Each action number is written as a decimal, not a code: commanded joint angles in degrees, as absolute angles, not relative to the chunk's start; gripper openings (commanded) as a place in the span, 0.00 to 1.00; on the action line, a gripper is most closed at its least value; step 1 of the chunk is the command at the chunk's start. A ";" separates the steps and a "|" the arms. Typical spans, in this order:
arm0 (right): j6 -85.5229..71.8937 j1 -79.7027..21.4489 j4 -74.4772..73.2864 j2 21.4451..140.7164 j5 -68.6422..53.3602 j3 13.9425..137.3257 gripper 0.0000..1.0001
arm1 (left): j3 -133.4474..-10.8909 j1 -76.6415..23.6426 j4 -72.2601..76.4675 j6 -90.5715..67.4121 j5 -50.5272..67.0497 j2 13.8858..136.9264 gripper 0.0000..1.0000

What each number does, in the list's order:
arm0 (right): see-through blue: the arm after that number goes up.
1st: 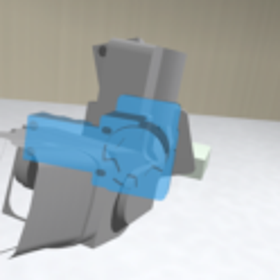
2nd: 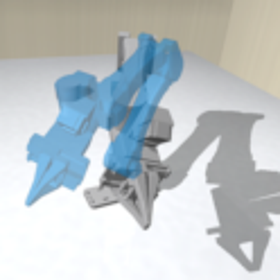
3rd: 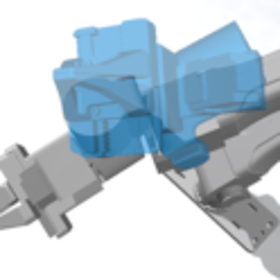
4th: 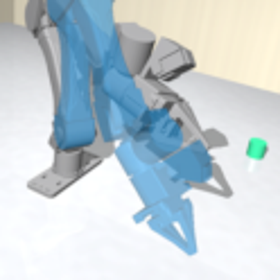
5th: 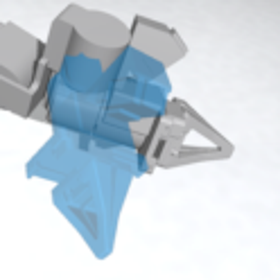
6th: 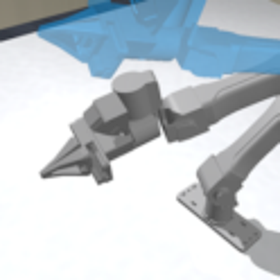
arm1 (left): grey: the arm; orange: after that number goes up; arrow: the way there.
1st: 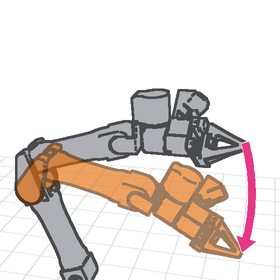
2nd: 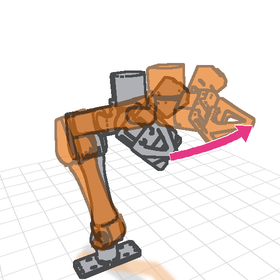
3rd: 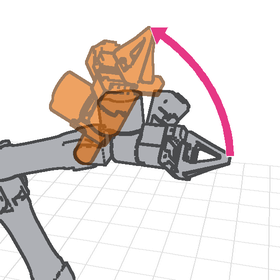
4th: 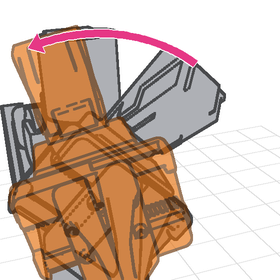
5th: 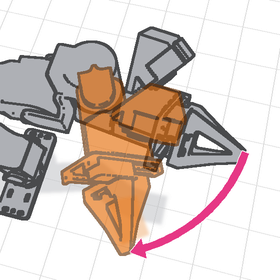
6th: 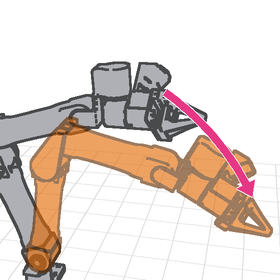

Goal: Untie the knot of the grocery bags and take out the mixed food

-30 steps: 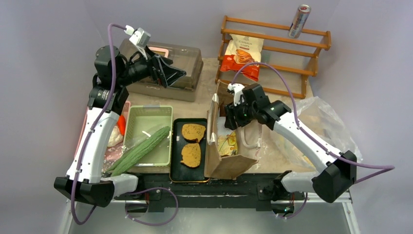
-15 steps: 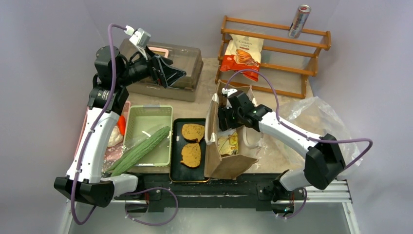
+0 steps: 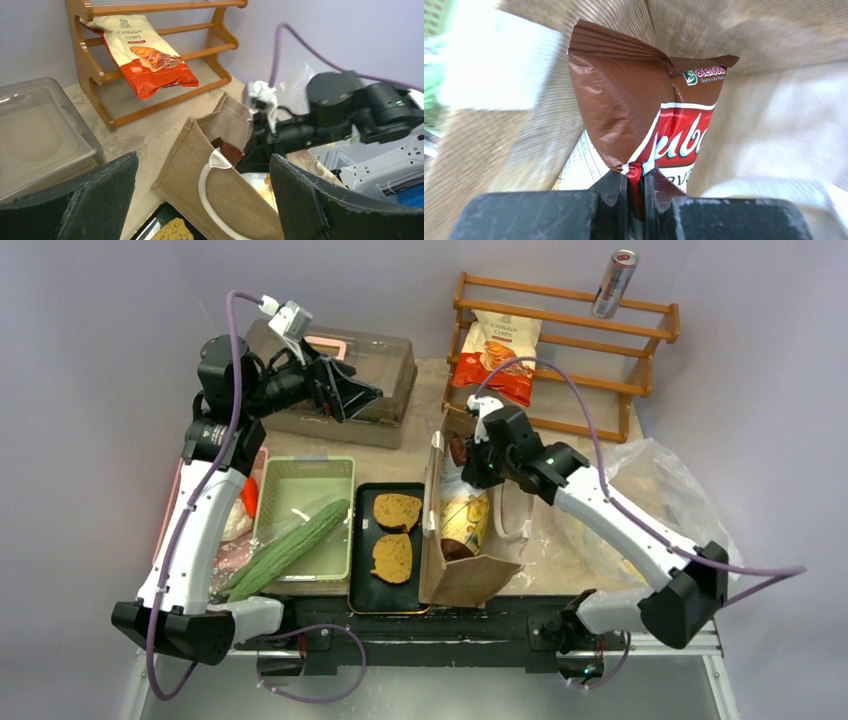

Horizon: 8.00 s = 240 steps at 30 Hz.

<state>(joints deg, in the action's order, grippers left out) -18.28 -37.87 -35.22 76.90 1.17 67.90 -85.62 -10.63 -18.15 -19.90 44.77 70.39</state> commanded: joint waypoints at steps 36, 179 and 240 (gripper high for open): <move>19.27 -37.92 -40.23 67.97 -21.32 101.10 0.00 | -118.95 -28.91 -43.67 32.91 64.06 84.43 0.92; 64.20 -12.64 -51.09 82.57 12.76 99.65 0.00 | -96.38 -7.73 7.93 -36.71 51.86 75.98 1.00; 69.64 -4.57 -35.89 101.62 13.05 103.44 0.91 | -92.60 -7.78 -3.03 -29.84 53.52 73.12 1.00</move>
<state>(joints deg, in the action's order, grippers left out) 73.01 -4.73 -28.27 106.48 17.98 99.94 -92.62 -8.25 -2.07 -31.73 52.56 73.91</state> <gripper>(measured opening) 0.876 0.998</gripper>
